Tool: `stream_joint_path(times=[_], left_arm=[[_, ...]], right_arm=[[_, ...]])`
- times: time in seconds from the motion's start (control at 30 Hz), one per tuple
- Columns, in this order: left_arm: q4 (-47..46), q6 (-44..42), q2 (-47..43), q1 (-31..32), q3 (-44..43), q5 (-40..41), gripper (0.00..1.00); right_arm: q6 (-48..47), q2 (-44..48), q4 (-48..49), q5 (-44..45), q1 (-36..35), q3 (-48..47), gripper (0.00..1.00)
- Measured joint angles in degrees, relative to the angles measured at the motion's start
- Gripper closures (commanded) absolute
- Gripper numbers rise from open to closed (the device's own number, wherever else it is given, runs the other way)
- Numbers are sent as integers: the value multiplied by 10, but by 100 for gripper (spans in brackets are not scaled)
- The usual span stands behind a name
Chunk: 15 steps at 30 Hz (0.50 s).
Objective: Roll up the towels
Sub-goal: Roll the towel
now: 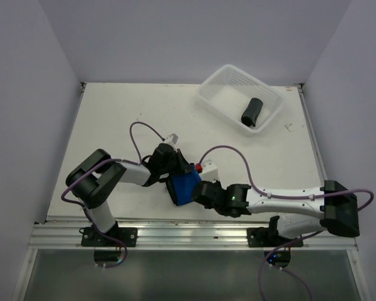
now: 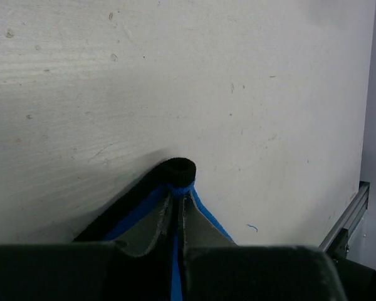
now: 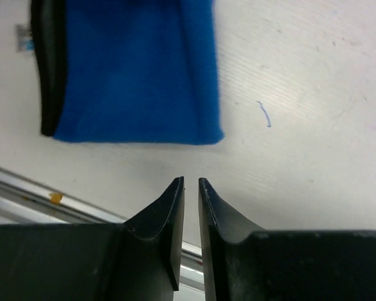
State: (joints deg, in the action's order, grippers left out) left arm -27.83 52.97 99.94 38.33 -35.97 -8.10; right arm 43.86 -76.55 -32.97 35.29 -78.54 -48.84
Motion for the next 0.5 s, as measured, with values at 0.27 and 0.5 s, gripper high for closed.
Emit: stream_joint_path(times=[0.27,0.5], left_arm=[[-9,0,-3,0,8,9,100],[-13,0,-6,1,12,19,100]], right_arm=[[132,172,125,-112,203,199,72],[249,212,271,-241,339,338,73]])
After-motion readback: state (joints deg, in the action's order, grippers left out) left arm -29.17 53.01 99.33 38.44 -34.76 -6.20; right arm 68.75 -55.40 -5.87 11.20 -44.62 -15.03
